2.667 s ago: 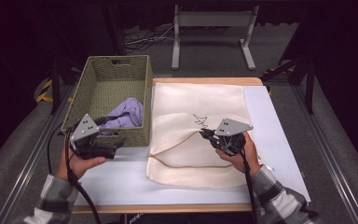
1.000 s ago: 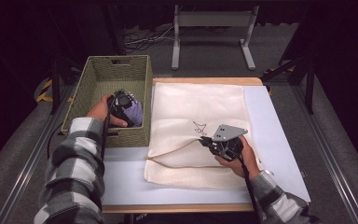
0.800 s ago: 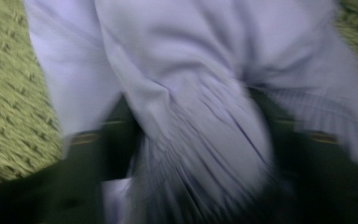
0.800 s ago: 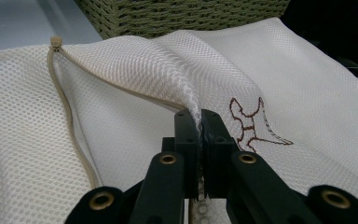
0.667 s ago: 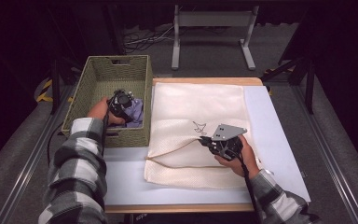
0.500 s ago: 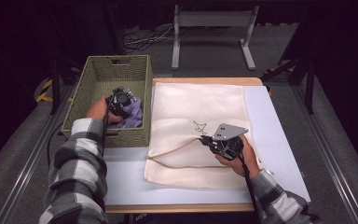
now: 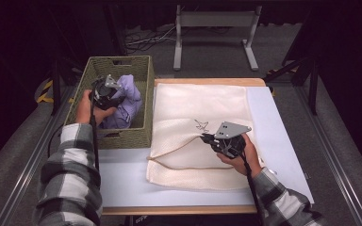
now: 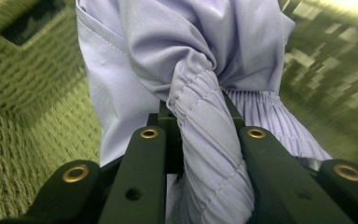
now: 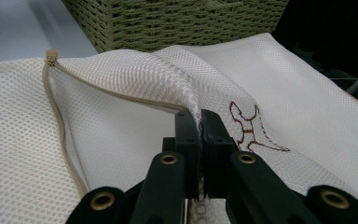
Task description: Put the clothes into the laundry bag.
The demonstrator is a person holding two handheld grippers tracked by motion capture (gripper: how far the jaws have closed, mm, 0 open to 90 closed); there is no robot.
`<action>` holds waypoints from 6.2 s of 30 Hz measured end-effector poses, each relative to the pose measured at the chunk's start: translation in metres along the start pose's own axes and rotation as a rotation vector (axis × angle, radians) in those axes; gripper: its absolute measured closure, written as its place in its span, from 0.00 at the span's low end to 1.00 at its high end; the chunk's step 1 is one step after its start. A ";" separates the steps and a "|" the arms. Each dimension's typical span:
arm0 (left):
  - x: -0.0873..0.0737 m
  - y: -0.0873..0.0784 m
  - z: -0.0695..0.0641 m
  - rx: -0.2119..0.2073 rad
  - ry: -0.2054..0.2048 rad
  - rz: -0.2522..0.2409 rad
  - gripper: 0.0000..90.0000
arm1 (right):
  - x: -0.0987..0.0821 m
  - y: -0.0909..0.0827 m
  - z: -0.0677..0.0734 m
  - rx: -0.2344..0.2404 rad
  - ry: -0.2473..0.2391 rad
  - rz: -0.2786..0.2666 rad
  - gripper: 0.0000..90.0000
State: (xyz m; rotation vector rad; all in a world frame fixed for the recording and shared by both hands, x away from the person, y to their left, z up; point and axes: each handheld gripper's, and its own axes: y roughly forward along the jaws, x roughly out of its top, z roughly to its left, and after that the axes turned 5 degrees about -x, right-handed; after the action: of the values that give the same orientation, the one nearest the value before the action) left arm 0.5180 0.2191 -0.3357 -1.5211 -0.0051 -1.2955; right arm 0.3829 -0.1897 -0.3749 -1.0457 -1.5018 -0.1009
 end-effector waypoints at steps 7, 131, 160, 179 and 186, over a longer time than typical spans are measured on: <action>-0.006 -0.024 -0.013 -0.023 -0.034 -0.176 0.88 | 0.000 -0.001 -0.002 0.000 0.004 -0.011 0.97; 0.039 0.033 -0.251 -0.426 0.052 -0.098 0.32 | 0.001 -0.014 -0.002 -0.021 -0.010 -0.020 0.97; -0.040 0.032 -0.239 -0.410 0.174 -0.024 0.55 | -0.004 -0.012 0.007 0.003 -0.043 0.006 0.97; -0.023 0.027 -0.255 -0.434 0.251 -0.067 0.96 | -0.003 -0.013 0.012 0.003 -0.057 0.006 0.97; -0.005 0.041 -0.261 -0.410 0.232 -0.083 0.97 | -0.002 -0.013 0.013 0.010 -0.058 0.003 0.97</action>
State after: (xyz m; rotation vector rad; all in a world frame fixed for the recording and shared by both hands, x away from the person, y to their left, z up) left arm 0.3590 0.0237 -0.4147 -1.7138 0.3700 -1.6039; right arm 0.3642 -0.1904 -0.3736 -1.0507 -1.5511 -0.0614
